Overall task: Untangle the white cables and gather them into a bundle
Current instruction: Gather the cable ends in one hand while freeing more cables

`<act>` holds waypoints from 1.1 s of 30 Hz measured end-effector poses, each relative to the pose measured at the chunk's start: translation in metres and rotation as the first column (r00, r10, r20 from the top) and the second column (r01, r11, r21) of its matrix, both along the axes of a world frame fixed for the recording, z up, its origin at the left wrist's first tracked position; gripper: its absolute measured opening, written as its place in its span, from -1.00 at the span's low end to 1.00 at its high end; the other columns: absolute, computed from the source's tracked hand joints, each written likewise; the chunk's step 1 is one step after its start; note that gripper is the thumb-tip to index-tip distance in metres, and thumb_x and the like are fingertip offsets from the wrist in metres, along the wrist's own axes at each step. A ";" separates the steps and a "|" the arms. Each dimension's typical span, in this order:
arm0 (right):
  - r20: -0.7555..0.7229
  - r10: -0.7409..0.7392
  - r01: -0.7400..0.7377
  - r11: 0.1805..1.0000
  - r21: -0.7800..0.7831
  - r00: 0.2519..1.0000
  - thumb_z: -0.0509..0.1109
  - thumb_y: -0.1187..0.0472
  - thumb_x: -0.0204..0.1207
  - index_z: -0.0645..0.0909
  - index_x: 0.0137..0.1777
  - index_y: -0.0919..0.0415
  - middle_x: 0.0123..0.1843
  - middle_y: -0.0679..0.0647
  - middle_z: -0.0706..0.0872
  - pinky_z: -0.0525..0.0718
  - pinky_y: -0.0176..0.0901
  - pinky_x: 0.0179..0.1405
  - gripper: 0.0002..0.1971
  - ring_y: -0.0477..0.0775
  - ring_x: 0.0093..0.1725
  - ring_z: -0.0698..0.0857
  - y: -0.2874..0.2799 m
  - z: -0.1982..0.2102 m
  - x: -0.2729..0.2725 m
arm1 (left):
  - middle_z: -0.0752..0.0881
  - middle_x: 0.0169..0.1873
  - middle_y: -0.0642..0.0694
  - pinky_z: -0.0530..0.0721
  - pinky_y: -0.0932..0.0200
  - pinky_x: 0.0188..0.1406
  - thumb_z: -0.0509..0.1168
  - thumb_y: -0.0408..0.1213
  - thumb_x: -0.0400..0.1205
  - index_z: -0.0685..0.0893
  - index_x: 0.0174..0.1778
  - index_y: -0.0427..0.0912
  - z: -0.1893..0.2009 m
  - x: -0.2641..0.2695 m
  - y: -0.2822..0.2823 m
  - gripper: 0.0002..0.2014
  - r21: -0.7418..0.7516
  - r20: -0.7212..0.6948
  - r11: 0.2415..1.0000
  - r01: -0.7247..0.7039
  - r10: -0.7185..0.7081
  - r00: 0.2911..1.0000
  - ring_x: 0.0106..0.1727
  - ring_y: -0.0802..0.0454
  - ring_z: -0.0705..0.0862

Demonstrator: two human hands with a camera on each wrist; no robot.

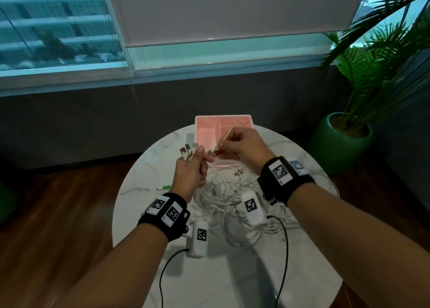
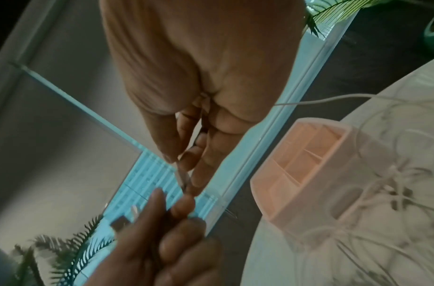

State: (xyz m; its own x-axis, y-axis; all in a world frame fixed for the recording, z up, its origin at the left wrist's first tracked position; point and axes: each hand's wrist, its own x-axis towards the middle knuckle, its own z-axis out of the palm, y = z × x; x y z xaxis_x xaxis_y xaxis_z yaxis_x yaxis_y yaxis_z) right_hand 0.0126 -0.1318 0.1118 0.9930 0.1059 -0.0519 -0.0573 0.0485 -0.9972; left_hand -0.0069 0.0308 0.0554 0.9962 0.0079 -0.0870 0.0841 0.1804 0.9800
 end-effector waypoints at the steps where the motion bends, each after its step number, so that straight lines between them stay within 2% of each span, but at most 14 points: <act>1: 0.004 -0.015 0.015 1.000 -0.014 1.000 0.50 0.53 0.47 0.60 -0.07 0.48 -0.18 0.35 0.77 0.82 0.09 -0.08 -0.87 0.30 -0.17 0.85 0.003 -0.008 -0.003 | 0.36 -0.54 -0.12 0.15 0.25 -0.60 0.19 -0.03 0.82 0.69 -0.24 -0.30 -0.001 -0.001 -0.001 -0.54 -0.007 -0.001 1.000 0.011 -0.011 1.000 -0.58 0.08 0.22; 4: 0.013 -0.062 0.063 0.997 -0.053 0.998 0.58 0.46 0.40 0.65 -0.12 0.37 -0.23 0.21 0.80 0.75 0.02 -0.14 -0.85 0.23 -0.15 0.84 0.010 -0.025 -0.010 | 0.39 -0.55 -0.09 0.19 0.29 -0.63 0.21 -0.02 0.81 0.72 -0.20 -0.30 -0.004 -0.003 -0.001 -0.55 -0.014 -0.040 1.000 0.027 -0.027 0.999 -0.59 0.09 0.25; 7: 0.035 -0.063 0.066 0.995 -0.075 0.997 0.59 0.44 0.41 0.68 -0.21 0.20 -0.31 0.00 0.79 0.63 -0.17 -0.23 -0.83 -0.04 -0.22 0.78 0.018 -0.035 -0.020 | 0.40 -0.53 -0.07 0.20 0.29 -0.64 0.22 -0.01 0.80 0.68 -0.19 -0.28 -0.008 -0.005 -0.003 -0.58 -0.037 -0.095 0.999 0.030 -0.034 0.995 -0.59 0.11 0.27; 11: 0.015 -0.024 0.024 0.999 -0.044 1.000 0.56 0.46 0.44 0.66 -0.24 0.19 -0.31 0.03 0.74 0.57 -0.33 -0.29 -0.81 -0.18 -0.31 0.70 0.028 -0.044 -0.034 | 0.37 -0.48 -0.06 0.22 0.31 -0.68 0.24 -0.06 0.80 0.58 -0.19 -0.25 -0.014 -0.007 -0.001 -0.65 -0.096 -0.161 0.995 0.021 -0.037 0.986 -0.55 0.11 0.27; 13: -0.047 0.005 -0.004 1.000 0.013 0.999 0.53 0.30 0.52 0.65 -0.25 0.14 -0.27 0.01 0.75 0.57 -0.27 -0.21 -0.84 -0.13 -0.18 0.73 0.030 -0.045 -0.040 | 0.41 -0.46 -0.08 0.22 0.31 -0.67 0.25 -0.09 0.80 0.59 -0.15 -0.25 -0.018 -0.007 0.001 -0.68 -0.034 -0.165 0.999 0.013 -0.019 0.986 -0.54 0.10 0.31; 15: -0.153 -0.048 0.070 0.988 0.140 0.987 0.44 0.20 0.61 0.65 -0.23 0.12 -0.21 0.02 0.76 0.58 -0.11 -0.20 -0.84 0.00 -0.10 0.71 0.031 -0.048 -0.040 | 0.46 -0.47 -0.08 0.20 0.32 -0.67 0.25 -0.09 0.80 0.62 -0.11 -0.28 -0.021 -0.007 0.005 -0.69 0.008 -0.158 1.000 -0.011 0.012 0.987 -0.58 0.13 0.30; 17: -0.290 -0.181 0.264 0.924 0.278 0.940 0.33 0.25 0.63 0.63 -0.19 0.19 -0.22 0.12 0.73 0.56 -0.11 -0.34 -0.84 0.08 -0.20 0.67 0.024 -0.052 -0.032 | 0.50 -0.49 -0.05 0.21 0.32 -0.68 0.22 -0.11 0.81 0.65 -0.14 -0.29 -0.022 -0.005 0.009 -0.66 0.002 -0.141 0.998 -0.060 0.060 0.988 -0.61 0.16 0.30; 19: -0.414 -0.278 0.419 0.856 0.302 0.867 0.28 0.28 0.63 0.61 -0.17 0.23 -0.27 0.16 0.72 0.55 -0.14 -0.42 -0.85 0.09 -0.32 0.66 0.009 -0.058 -0.024 | 0.52 -0.49 -0.03 0.23 0.31 -0.68 0.20 -0.12 0.83 0.67 -0.21 -0.25 -0.021 -0.004 0.013 -0.63 -0.031 -0.130 0.992 -0.120 0.115 0.985 -0.59 0.16 0.33; 22: -0.538 -0.328 0.497 0.844 0.202 0.776 0.27 0.33 0.56 0.59 -0.19 0.27 -0.39 0.15 0.65 0.52 -0.16 -0.43 -0.88 0.12 -0.42 0.64 -0.019 -0.066 -0.022 | 0.62 -0.48 -0.03 0.35 0.27 -0.60 0.17 -0.09 0.84 0.63 -0.27 -0.19 -0.013 -0.003 0.017 -0.60 -0.122 -0.145 0.970 -0.211 0.193 0.970 -0.51 0.11 0.51; 25: -0.617 -0.365 0.504 0.862 0.060 0.697 0.21 0.44 0.42 0.50 -0.28 0.32 -0.42 0.23 0.60 0.50 -0.14 -0.45 -0.91 0.16 -0.48 0.58 -0.045 -0.079 -0.029 | 0.66 -0.47 -0.08 0.67 0.14 -0.44 0.15 -0.04 0.84 0.55 -0.31 -0.16 -0.003 0.000 0.018 -0.58 -0.341 -0.193 0.909 -0.239 0.181 0.964 -0.41 -0.04 0.71; 26: -0.629 -0.380 0.504 0.863 0.023 0.679 0.18 0.48 0.40 0.48 -0.27 0.35 -0.41 0.27 0.60 0.51 -0.12 -0.47 -0.91 0.18 -0.47 0.57 -0.052 -0.083 -0.032 | 0.60 -0.53 -0.09 0.77 0.04 -0.37 0.15 -0.04 0.84 0.52 -0.33 -0.16 -0.002 0.000 0.018 -0.56 -0.387 -0.199 0.892 -0.234 0.167 0.966 -0.47 -0.07 0.69; 28: -0.633 -0.410 0.527 0.850 -0.005 0.656 0.11 0.58 0.40 0.44 -0.29 0.38 -0.37 0.29 0.59 0.50 -0.08 -0.46 -0.84 0.19 -0.45 0.54 -0.065 -0.089 -0.035 | 0.38 -0.62 -0.05 0.82 -0.08 -0.34 0.15 0.00 0.83 0.48 -0.36 -0.14 -0.001 0.000 0.020 -0.54 -0.374 -0.199 0.903 -0.210 0.142 0.970 -0.63 0.00 0.45; 30: -0.620 -0.436 0.567 0.823 0.017 0.653 0.06 0.64 0.40 0.41 -0.34 0.35 -0.38 0.25 0.53 0.49 -0.08 -0.46 -0.76 0.17 -0.45 0.50 -0.078 -0.089 -0.031 | 0.25 -0.61 -0.01 0.64 0.09 -0.54 0.16 0.05 0.82 0.44 -0.39 -0.10 -0.003 -0.002 0.020 -0.53 -0.306 -0.197 0.936 -0.174 0.117 0.973 -0.64 0.06 0.24; 33: -0.596 -0.390 0.569 0.810 0.140 0.702 0.15 0.53 0.51 0.40 -0.30 0.30 -0.37 0.21 0.47 0.58 -0.18 -0.53 -0.80 0.13 -0.45 0.52 -0.094 -0.077 -0.017 | 0.21 -0.57 -0.02 0.21 0.30 -0.66 0.16 0.09 0.81 0.37 -0.39 -0.07 -0.012 -0.005 0.018 -0.52 -0.195 -0.172 0.971 -0.139 0.105 0.979 -0.63 0.09 0.15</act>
